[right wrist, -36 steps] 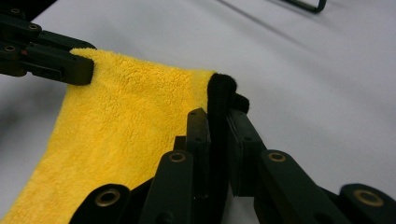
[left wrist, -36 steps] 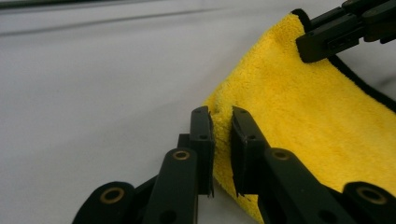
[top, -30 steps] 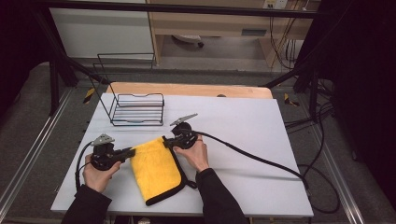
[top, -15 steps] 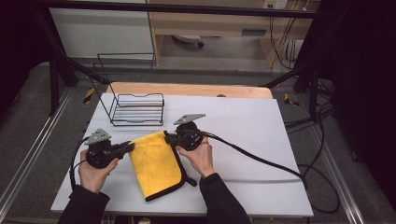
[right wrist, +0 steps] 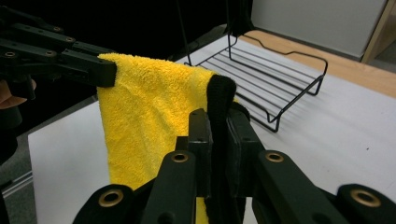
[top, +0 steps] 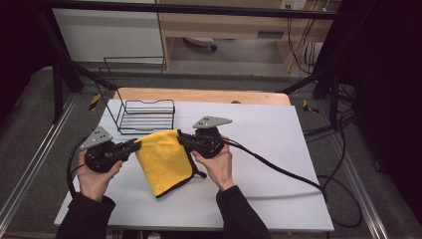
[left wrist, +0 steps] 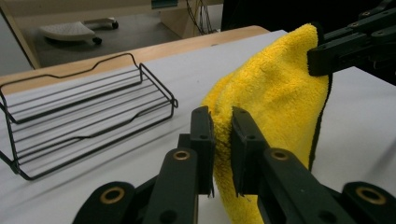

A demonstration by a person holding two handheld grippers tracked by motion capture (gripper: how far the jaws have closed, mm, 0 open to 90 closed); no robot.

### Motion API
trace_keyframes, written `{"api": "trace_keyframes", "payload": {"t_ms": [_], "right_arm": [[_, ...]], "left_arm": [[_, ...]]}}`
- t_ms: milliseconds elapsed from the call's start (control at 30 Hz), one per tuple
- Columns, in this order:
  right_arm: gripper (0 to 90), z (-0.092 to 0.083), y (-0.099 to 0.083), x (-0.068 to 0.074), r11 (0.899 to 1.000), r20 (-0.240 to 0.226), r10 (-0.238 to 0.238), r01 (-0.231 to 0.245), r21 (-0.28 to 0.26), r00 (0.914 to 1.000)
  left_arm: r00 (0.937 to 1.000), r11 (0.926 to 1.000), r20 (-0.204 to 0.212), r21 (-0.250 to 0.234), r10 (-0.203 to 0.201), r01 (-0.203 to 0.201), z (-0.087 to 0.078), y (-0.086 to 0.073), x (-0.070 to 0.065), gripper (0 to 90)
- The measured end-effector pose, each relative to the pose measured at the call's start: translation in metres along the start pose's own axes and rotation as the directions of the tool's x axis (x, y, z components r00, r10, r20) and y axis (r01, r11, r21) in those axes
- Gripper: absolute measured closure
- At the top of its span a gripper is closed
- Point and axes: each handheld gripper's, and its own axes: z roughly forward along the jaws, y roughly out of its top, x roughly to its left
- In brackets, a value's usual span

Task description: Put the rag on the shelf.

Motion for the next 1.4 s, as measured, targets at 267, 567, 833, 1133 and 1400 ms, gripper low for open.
{"api": "trace_keyframes", "payload": {"t_ms": [267,567,833,1133,1400], "right_arm": [[82.4,-0.009,0.013,0.006,0.997,0.023,-0.044,0.045,-0.069,0.9988],[82.4,-0.011,0.025,0.012,0.988,0.039,-0.061,0.066,-0.138,0.9974],[82.6,-0.014,0.036,0.018,0.978,0.057,-0.076,0.086,-0.190,0.9954],[82.6,-0.016,0.042,0.020,0.967,0.068,-0.078,0.092,-0.237,0.9947],[82.6,-0.014,0.051,0.022,0.956,0.077,-0.092,0.110,-0.272,0.9927]], "left_arm": [[0.9996,0.9991,-0.017,-0.037,0.020,-0.021,-0.006,0.016,0.001,80.5],[0.9985,0.9957,-0.045,-0.086,0.029,-0.033,-0.014,0.031,0.006,80.6],[0.9974,0.9917,-0.047,-0.114,0.054,-0.059,-0.022,0.045,0.008,80.6],[0.9953,0.9867,-0.059,-0.139,0.077,-0.085,-0.026,0.058,0.010,80.6],[0.9928,0.9752,-0.089,-0.199,0.080,-0.096,-0.030,0.066,0.013,80.6]]}}
